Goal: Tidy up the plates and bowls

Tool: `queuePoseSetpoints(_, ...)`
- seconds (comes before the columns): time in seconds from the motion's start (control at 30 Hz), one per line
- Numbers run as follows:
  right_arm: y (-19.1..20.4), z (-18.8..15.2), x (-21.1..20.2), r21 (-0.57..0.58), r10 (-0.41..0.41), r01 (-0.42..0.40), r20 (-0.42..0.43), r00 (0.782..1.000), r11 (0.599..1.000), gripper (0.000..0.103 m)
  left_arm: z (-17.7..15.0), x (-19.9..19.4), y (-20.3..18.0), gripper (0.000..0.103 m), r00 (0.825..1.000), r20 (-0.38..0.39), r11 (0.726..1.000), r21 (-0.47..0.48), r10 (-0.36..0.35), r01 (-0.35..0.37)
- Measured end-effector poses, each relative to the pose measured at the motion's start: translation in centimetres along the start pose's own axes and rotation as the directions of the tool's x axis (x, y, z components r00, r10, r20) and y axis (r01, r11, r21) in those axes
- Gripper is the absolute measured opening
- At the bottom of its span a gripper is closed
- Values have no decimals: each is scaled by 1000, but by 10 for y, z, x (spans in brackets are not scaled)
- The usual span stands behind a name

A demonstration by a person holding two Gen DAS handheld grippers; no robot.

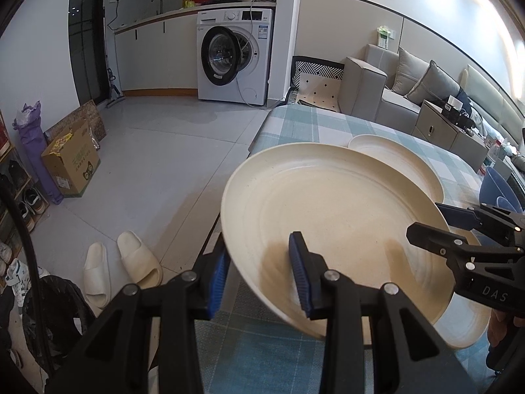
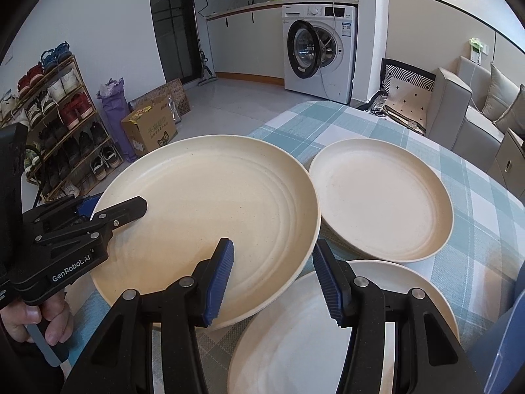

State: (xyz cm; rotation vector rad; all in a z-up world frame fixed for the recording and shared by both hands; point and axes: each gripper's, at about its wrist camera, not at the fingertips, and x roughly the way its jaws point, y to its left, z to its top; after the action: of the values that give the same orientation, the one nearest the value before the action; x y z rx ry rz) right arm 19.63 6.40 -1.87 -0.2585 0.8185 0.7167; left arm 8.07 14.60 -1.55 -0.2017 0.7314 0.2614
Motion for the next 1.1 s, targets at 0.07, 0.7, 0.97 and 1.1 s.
queuePoseSetpoints(0.07,1,-1,-7,2,-7,7,9,1000,1000,52,0,-3,-1,35,1000,6,1000,3,-4,4)
queuePoseSetpoints(0.7,-13,-25,-66,90,-58,52,58,997,995,52,1,-21,-35,35,997,40,996,66,-65,63)
queuePoseSetpoints(0.97,-18,-45,-89,125,-93,84,73,993,989,52,-4,-24,-53,35,994,39,991,100,-98,93)
queuePoseSetpoints(1.1,-22,-56,-98,158,-106,92,83,991,983,52,-8,-24,-64,35,993,36,987,122,-113,108)
